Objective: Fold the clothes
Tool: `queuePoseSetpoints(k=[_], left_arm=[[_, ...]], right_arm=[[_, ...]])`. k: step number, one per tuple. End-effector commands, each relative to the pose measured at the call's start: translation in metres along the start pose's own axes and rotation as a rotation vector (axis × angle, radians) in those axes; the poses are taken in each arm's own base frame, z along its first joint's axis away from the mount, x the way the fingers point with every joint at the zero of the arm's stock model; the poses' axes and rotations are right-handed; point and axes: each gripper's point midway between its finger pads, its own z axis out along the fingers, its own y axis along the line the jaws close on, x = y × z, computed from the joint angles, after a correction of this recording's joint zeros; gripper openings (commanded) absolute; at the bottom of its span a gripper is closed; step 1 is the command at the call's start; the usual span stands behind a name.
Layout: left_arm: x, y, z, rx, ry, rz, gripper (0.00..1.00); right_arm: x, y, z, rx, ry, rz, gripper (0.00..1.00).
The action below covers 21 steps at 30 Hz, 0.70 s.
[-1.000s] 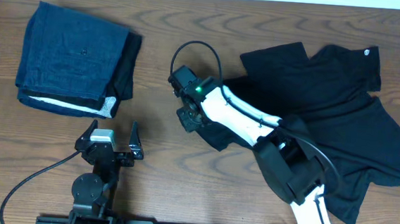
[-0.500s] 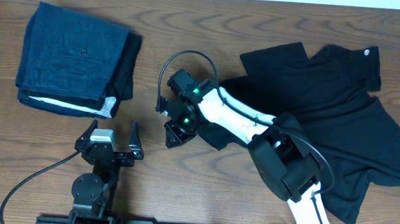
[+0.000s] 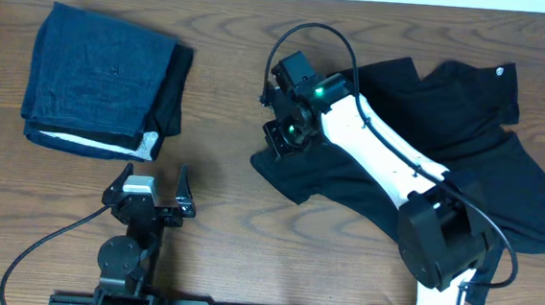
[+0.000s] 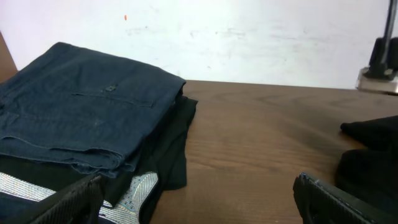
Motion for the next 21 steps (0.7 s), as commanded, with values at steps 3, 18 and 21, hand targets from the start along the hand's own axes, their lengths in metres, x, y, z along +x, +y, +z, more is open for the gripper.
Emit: queuePoseSetpoints(k=[3,18,21], left_arm=[[0.017,0.003,0.001,-0.013,0.049,0.02,0.98],[0.017,0.003,0.001,-0.013,0.049,0.02,0.98],[0.017,0.003,0.001,-0.013,0.049,0.02,0.98]], right_arm=[[-0.002,-0.036,0.038,0.169,-0.007,0.161,0.01],[0.05,0.036,0.141,-0.045,0.213,0.104,0.01],[0.065,0.065,0.153,-0.112,0.252,0.05,0.01]])
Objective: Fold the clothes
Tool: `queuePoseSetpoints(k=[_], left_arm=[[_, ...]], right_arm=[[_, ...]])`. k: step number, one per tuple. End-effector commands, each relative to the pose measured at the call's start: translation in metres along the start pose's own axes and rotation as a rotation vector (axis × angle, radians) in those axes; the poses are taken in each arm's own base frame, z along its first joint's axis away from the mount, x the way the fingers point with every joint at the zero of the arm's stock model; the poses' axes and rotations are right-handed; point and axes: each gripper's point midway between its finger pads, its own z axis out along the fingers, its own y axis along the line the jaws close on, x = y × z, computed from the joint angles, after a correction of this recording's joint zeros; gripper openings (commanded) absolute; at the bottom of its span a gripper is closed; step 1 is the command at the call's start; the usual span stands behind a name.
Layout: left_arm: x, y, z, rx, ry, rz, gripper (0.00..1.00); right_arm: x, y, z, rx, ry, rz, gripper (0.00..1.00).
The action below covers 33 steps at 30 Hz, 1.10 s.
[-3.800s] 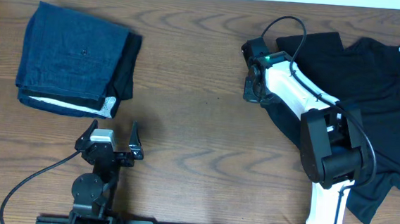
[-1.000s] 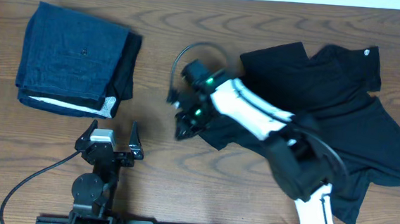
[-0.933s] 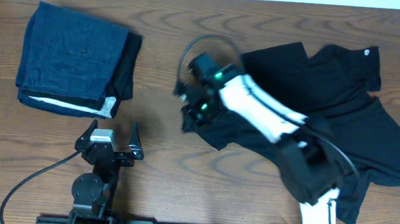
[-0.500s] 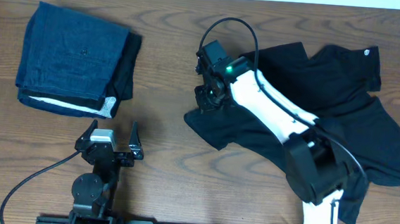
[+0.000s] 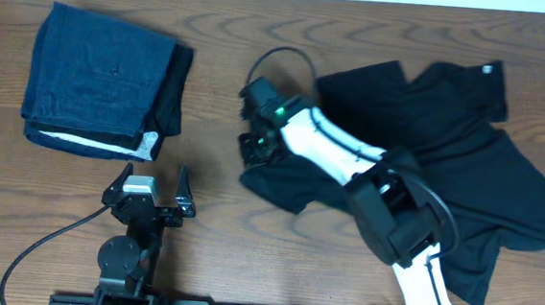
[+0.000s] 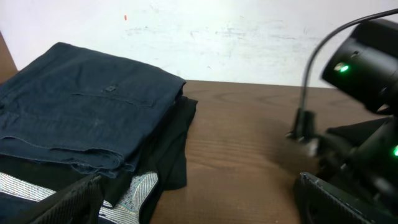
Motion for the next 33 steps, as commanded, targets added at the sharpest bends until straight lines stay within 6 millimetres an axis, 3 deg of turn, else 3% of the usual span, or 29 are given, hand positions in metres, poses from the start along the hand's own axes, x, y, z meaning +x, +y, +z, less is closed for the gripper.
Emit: queuePoseSetpoints(k=[1,4,8,12,16,19,21,23,25,28,33], left_arm=[[0.017,0.003,0.001,-0.013,0.049,0.02,0.98],[0.017,0.003,0.001,-0.013,0.049,0.02,0.98],[0.017,0.003,0.001,-0.013,0.049,0.02,0.98],[0.017,0.003,0.001,-0.013,0.049,0.02,0.98],[0.017,0.003,0.001,-0.013,0.049,0.02,0.98],[0.017,0.003,0.001,-0.013,0.049,0.02,0.98],[0.017,0.003,0.001,-0.013,0.049,0.02,0.98],[0.017,0.003,0.001,-0.013,0.049,0.02,0.98],[0.017,0.003,0.001,-0.013,0.049,0.02,0.98],[0.017,0.003,0.001,-0.013,0.049,0.02,0.98],[0.017,0.003,0.001,-0.013,0.049,0.02,0.98]], right_arm=[[0.063,0.02,0.06,-0.049,0.204,-0.044,0.01],[0.065,0.039,0.059,-0.086,0.194,-0.14,0.02],[0.048,0.053,0.043,-0.108,0.15,-0.225,0.08],[0.015,0.057,-0.007,-0.122,0.075,-0.254,0.14],[-0.018,0.056,-0.076,-0.114,-0.049,-0.239,0.18],[-0.039,0.044,-0.125,-0.075,-0.161,-0.219,0.23],[-0.049,0.031,-0.149,-0.04,-0.222,-0.186,0.21],[-0.057,0.016,-0.162,-0.002,-0.264,-0.128,0.11],[-0.065,-0.002,-0.168,0.053,-0.296,-0.065,0.02],[-0.077,-0.034,-0.161,0.165,-0.329,0.03,0.01],[-0.091,-0.067,-0.122,0.252,-0.331,0.129,0.01]])
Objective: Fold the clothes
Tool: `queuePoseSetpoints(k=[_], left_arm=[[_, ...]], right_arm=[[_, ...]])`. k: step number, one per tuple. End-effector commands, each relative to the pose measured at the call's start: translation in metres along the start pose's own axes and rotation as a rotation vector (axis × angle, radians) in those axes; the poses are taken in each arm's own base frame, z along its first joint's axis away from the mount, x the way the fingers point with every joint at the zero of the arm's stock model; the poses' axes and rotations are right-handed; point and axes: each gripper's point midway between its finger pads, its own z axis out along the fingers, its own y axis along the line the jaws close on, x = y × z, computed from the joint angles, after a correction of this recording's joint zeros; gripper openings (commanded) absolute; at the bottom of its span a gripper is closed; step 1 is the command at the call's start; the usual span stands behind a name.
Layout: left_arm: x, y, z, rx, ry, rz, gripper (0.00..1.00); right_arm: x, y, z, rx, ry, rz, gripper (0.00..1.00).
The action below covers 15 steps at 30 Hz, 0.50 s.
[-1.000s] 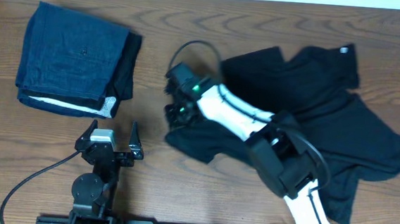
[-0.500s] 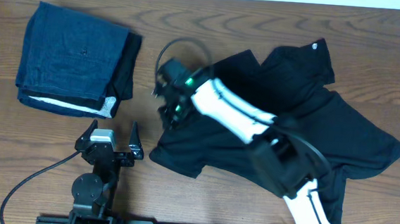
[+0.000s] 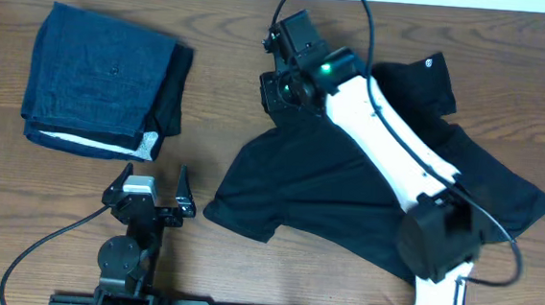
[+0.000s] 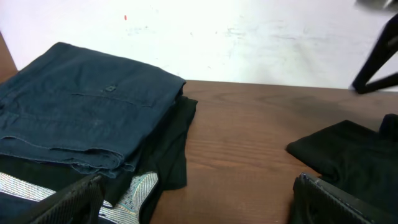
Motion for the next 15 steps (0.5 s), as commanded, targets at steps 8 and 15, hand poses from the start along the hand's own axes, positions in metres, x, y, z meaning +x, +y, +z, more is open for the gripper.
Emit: queuePoseSetpoints(k=[8,15], left_arm=[[0.017,0.003,0.001,-0.013,0.049,0.02,0.98],[0.017,0.003,0.001,-0.013,0.049,0.02,0.98]], right_arm=[[0.026,-0.067,0.105,0.268,0.045,0.171,0.01],[0.039,-0.078,0.129,0.303,0.075,0.177,0.01]])
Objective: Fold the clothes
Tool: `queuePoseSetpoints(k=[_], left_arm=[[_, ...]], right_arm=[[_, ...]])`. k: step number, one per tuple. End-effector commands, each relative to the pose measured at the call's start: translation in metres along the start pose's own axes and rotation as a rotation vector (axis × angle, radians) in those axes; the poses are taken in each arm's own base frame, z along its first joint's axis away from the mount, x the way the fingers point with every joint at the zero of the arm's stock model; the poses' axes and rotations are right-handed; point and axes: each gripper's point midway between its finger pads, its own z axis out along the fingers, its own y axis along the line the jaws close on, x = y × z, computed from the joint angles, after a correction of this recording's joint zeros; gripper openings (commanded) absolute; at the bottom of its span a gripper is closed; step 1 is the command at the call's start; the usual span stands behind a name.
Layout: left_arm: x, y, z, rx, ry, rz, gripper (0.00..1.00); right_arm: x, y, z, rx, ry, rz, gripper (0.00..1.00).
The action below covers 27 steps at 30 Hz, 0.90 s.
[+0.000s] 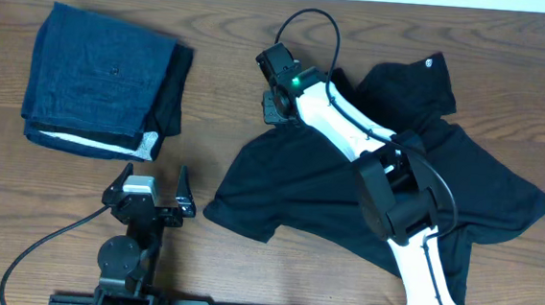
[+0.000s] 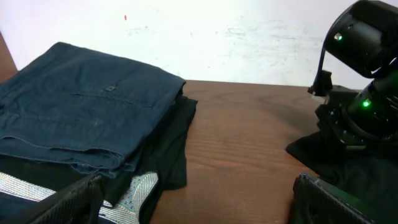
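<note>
A black T-shirt (image 1: 347, 187) lies spread and rumpled on the right half of the table, and its left edge shows in the left wrist view (image 2: 311, 149). My right gripper (image 1: 272, 106) is low over the shirt's upper left edge, also visible as a dark head with green lights (image 2: 351, 115). Its fingers are hidden, so its hold on the cloth cannot be made out. My left gripper (image 1: 150, 194) rests open near the front edge with nothing between its fingers (image 2: 74, 202).
A stack of folded clothes (image 1: 100, 78), dark blue on top with black and a striped piece beneath (image 2: 87, 106), sits at the back left. Bare wooden table (image 1: 223, 34) lies between stack and shirt. A white wall (image 2: 217, 31) runs along the table's far edge.
My right gripper has shifted slightly left and nearer, down onto the shirt's upper left edge. The shirt lies much as before. The left arm has not moved.
My right gripper was at the black shirt's left side while the shirt lay bunched at the right. Then gripper and shirt edge were further left. Later the shirt lay spread wider toward the front left, with the gripper at its upper edge, where it still is.
</note>
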Motion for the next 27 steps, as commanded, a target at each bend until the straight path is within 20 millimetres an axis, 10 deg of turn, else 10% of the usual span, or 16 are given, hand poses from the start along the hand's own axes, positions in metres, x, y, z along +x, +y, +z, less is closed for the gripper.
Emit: queuePoseSetpoints(k=[1,17,23,27], left_arm=[[0.017,0.003,0.001,-0.013,0.049,0.02,0.98],[0.017,0.003,0.001,-0.013,0.049,0.02,0.98],[0.017,0.003,0.001,-0.013,0.049,0.02,0.98],[0.017,0.003,0.001,-0.013,0.049,0.02,0.98]], right_arm=[[0.005,-0.012,0.014,0.052,0.01,0.042,0.01],[0.044,0.066,0.074,-0.287,0.09,-0.197,0.07],[0.007,0.074,0.043,-0.324,-0.013,-0.262,0.16],[-0.042,0.071,-0.017,-0.346,-0.147,-0.276,0.19]])
